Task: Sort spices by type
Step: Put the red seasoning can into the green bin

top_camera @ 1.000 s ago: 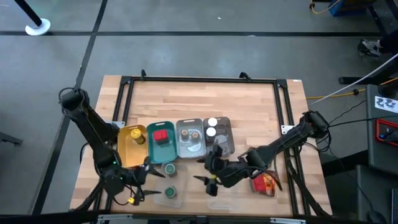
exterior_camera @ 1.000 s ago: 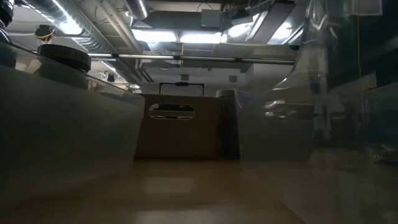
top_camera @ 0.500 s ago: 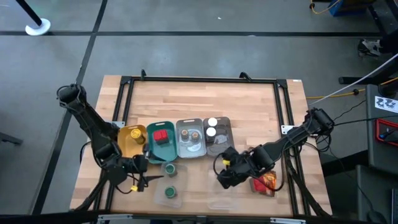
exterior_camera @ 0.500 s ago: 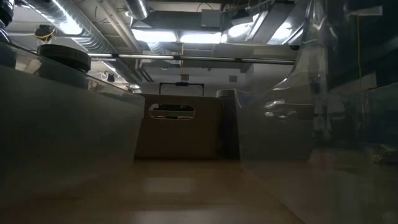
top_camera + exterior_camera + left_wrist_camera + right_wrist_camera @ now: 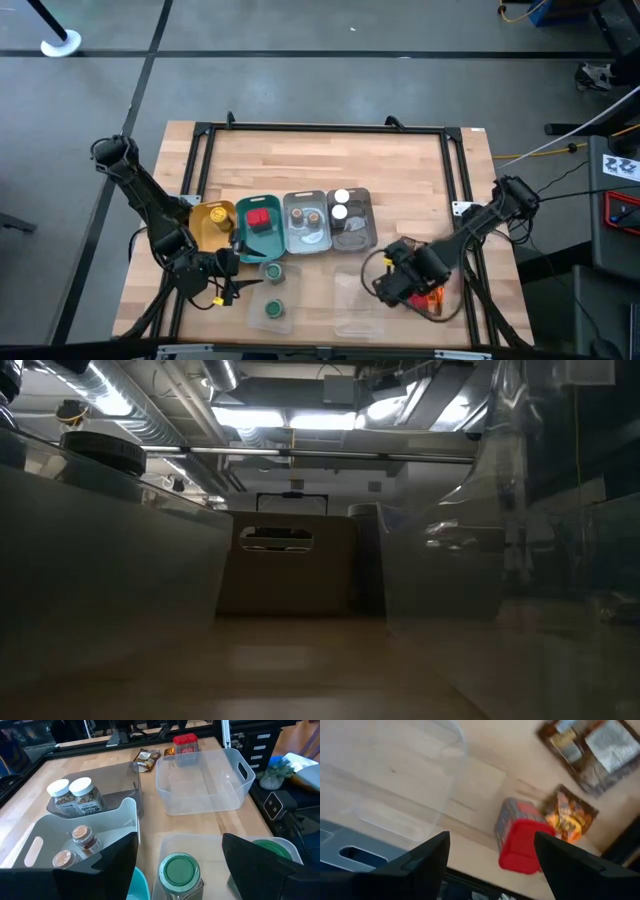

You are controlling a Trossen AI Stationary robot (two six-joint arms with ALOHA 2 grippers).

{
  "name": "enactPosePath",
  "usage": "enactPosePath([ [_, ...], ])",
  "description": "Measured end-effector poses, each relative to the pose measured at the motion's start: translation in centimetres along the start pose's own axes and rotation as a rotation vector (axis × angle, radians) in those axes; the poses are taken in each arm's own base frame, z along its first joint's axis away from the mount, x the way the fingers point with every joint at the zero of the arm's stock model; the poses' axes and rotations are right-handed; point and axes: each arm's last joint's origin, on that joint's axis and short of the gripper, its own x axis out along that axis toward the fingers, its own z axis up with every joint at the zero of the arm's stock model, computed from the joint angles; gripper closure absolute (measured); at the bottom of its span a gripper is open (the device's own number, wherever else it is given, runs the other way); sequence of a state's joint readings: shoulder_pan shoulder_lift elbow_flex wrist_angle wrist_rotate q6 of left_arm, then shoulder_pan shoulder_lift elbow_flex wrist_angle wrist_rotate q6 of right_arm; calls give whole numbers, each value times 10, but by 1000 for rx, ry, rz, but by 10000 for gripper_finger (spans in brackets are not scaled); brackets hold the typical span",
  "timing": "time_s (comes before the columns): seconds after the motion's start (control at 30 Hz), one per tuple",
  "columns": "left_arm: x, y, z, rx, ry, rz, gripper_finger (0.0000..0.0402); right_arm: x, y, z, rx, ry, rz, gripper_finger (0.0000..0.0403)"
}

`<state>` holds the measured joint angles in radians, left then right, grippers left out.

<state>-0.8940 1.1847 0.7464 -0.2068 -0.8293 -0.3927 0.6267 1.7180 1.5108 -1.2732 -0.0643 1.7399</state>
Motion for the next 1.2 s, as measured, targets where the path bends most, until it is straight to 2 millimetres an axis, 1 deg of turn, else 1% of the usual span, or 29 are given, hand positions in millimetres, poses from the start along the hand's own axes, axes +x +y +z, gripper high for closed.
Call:
enactPosePath([
  [0.13,0,0,0,5,1,0,128,2,-6,-21,44,-18,-22,111],
  [0.3,0,0,0,5,1,0,128,3,-14,-47,98,-84,-3,111],
  [0.4,0,0,0,7,1,0,128,4,-20,-58,139,-124,-6,111],
  [0.53,0,0,0,4,1,0,128,13,-23,-69,161,-153,-44,111],
  [0.6,0,0,0,3,1,0,128,19,-22,-73,153,-162,-52,111],
  [0.9,0,0,0,1,1,0,128,44,-13,-75,147,-207,-118,111],
  [1.2,0,-1,-1,7,12,-29,128,57,-12,-75,147,-223,-188,111],
])
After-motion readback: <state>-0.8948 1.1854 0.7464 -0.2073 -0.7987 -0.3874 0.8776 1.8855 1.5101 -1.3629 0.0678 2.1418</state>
